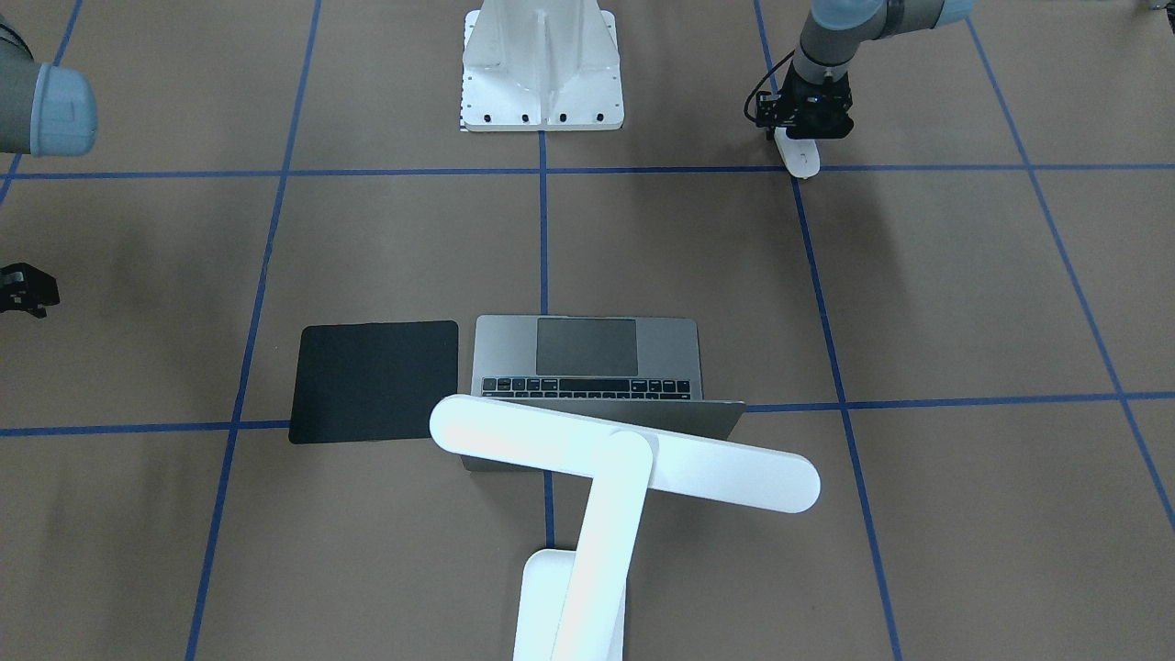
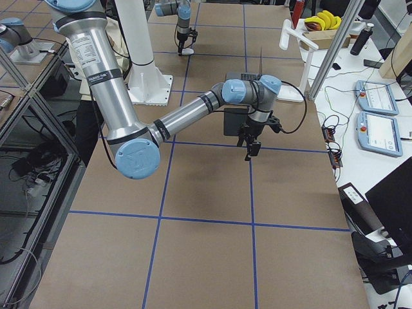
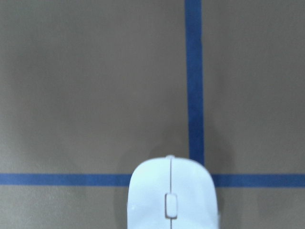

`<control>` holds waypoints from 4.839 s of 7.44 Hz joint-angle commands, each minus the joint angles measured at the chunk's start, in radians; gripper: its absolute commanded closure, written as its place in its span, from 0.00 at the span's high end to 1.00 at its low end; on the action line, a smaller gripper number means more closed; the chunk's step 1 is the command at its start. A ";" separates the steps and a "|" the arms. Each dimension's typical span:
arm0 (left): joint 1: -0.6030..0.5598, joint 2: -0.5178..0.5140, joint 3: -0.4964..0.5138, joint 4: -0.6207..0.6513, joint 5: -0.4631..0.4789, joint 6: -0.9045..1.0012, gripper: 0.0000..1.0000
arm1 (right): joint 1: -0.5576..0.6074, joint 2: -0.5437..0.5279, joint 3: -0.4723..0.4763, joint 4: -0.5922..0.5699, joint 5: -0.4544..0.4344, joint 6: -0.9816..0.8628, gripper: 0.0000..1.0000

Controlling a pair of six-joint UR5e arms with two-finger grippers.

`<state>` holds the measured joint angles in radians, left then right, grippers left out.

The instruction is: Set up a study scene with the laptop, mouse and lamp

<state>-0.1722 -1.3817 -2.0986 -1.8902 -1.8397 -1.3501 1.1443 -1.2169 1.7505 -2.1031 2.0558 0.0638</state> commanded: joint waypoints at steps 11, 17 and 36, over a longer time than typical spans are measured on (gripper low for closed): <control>-0.234 -0.510 0.082 0.023 0.034 0.106 0.00 | 0.014 -0.036 -0.011 -0.038 0.080 -0.001 1.00; -0.216 -1.087 0.558 0.165 0.164 0.005 0.00 | 0.084 -0.055 -0.040 -0.043 0.170 -0.110 1.00; -0.327 -0.797 0.063 0.470 0.174 0.152 0.99 | 0.153 -0.027 -0.042 0.043 0.153 0.031 1.00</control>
<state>-0.4293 -2.2776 -1.9387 -1.4679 -1.5908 -1.2453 1.2908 -1.2411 1.7134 -2.0963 2.2296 0.0691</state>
